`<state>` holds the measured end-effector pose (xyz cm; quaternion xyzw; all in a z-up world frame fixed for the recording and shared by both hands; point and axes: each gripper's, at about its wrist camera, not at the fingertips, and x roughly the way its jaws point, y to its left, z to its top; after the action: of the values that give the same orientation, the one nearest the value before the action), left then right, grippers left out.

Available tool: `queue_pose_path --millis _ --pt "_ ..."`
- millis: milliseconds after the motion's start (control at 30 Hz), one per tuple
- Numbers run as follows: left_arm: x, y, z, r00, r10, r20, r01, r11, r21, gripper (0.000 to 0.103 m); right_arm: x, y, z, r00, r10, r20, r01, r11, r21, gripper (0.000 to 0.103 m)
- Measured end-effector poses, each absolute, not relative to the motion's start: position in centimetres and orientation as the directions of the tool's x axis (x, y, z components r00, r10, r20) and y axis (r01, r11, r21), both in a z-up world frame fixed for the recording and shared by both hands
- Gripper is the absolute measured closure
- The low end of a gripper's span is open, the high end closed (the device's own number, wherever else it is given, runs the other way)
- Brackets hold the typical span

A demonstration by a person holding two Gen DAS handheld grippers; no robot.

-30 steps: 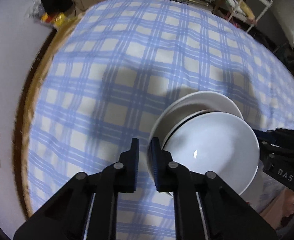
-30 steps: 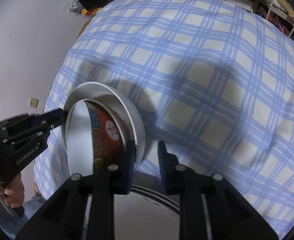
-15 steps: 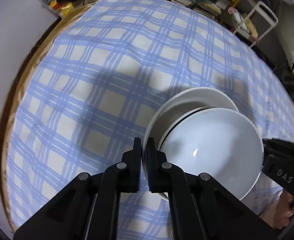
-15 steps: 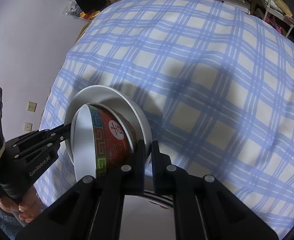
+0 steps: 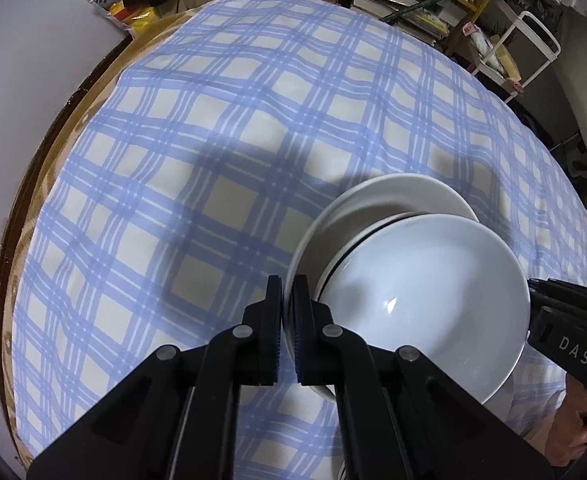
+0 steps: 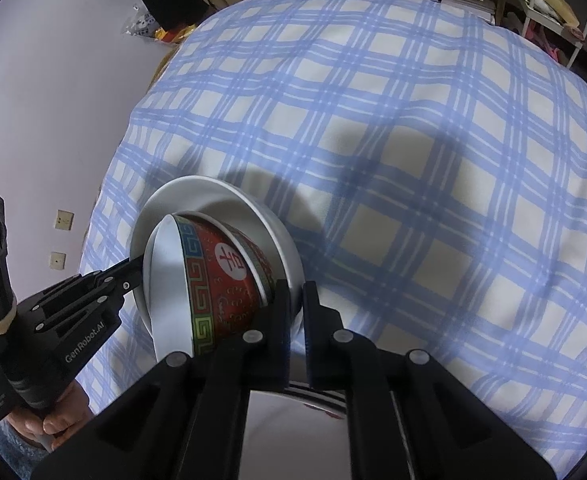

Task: Organize plates and bowls
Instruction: 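Lift the bowl stack and carry it over the cherry plates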

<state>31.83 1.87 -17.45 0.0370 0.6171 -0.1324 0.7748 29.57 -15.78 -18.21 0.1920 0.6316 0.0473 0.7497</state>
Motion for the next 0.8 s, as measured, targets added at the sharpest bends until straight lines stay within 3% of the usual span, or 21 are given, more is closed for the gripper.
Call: queue_pose_path --millis 233,400,800 --pt "31.4 1.6 -17.4 0.221 -0.140 -0.965 0.250 0.965 -0.083 0.100 29.8 -15.8 -18.3 0.194 0.311 -0.930 0.169 0.924 0.344 0.093" --pt "30.9 0.6 -17.1 0.234 -0.065 -0.970 0.291 0.957 0.006 0.100 29.5 -15.3 -18.0 0.208 0.296 -0.932 0.125 0.937 0.326 0.093" --pt "31.8 0.2 -14.8 0.203 -0.065 -0.977 0.278 0.960 -0.006 0.100 29.5 -16.3 -16.4 0.190 0.324 -0.927 0.171 0.918 0.357 0.093"
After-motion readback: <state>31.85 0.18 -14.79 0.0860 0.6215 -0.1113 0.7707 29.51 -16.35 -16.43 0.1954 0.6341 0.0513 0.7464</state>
